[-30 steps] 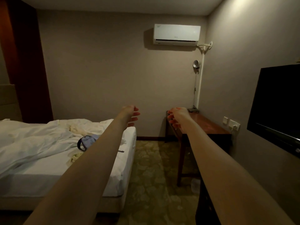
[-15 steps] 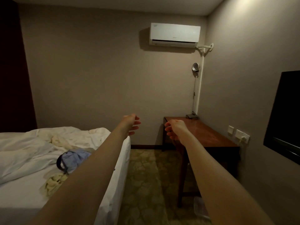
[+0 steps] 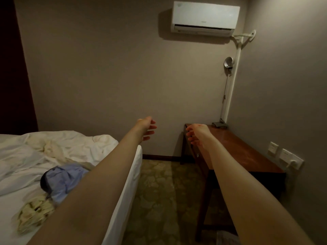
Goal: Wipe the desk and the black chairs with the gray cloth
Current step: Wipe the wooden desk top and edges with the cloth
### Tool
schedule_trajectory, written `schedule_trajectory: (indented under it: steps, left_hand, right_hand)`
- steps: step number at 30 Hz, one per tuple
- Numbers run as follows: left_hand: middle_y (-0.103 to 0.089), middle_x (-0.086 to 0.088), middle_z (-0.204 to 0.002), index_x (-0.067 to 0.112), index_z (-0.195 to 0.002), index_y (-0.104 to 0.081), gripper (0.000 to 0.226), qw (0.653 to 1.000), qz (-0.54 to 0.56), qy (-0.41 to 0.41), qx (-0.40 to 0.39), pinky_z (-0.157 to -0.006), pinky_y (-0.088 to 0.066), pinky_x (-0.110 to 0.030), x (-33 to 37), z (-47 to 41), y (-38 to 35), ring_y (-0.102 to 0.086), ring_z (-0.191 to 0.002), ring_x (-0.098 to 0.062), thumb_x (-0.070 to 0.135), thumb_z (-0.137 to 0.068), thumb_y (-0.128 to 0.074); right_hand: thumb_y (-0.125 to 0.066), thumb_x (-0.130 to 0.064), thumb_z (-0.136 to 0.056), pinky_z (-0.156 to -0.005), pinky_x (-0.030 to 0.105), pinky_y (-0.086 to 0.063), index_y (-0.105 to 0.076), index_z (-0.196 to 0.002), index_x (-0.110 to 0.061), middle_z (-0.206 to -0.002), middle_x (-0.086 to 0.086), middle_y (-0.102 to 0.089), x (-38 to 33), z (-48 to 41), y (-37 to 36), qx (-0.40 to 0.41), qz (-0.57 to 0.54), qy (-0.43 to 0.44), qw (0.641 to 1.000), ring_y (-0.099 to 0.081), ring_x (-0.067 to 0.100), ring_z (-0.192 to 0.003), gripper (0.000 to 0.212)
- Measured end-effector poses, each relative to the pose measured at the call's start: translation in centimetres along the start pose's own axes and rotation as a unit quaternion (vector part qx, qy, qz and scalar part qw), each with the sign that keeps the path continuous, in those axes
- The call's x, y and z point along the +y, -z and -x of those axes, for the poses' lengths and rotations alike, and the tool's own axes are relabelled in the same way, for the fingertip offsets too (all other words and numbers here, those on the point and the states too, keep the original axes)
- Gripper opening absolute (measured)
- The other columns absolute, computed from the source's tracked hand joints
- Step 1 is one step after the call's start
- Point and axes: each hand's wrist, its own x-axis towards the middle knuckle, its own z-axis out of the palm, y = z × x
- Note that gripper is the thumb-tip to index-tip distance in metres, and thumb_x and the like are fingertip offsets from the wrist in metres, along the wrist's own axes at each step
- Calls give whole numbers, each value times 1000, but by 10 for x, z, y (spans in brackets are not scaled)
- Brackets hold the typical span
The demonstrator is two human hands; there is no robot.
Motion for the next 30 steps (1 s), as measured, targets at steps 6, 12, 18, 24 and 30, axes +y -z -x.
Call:
schedule_trajectory:
  steps: [6, 12, 18, 24, 30]
  left_hand:
    - [-59, -3, -97, 17, -79, -52, 23, 1000, 1, 14, -5, -79, -39, -32, -10, -105, -14, -53, -76, -14, 23, -96, -39]
    - [-57, 2, -81, 18, -76, -50, 25, 1000, -3, 3, -24, -67, -37, -27, 10, -220, -15, -50, -69, -12, 23, -97, -36]
    - [-54, 3, -76, 19, -75, -48, 25, 999, -3, -15, -41, -61, -32, -23, 21, -334, -10, -48, -65, -12, 21, -97, -36]
    - [-55, 4, -75, 19, -75, -48, 25, 999, 0, -5, -49, -62, -31, -24, 18, -423, -20, -48, -65, -12, 22, -96, -37]
    - [-54, 5, -74, 21, -75, -46, 24, 998, -4, -2, -62, -60, -30, -23, 16, -503, -47, -47, -63, -12, 21, -96, -36]
  right_hand:
    - [-41, -19, -95, -52, 27, -42, -59, -81, -11, -74, 6, -59, 2, -97, -18, -2, 14, -2, 1000, -53, 18, -59, 24]
    - [-41, -19, -95, -52, 25, -41, -59, -76, -12, -73, 6, -59, -12, -204, -49, 19, 1, -2, 1000, -52, 19, -58, 27]
    - [-42, -16, -94, -50, 23, -39, -59, -75, -11, -71, 5, -57, -23, -300, -88, 36, -15, -7, 999, -50, 18, -55, 26]
    - [-41, -17, -96, -50, 24, -39, -57, -74, -12, -71, 4, -57, -28, -377, -113, 44, -10, -13, 999, -50, 17, -55, 27]
    - [-41, -15, -95, -47, 24, -37, -57, -73, -12, -71, 5, -56, -17, -461, -118, 41, 2, -9, 999, -49, 17, -54, 28]
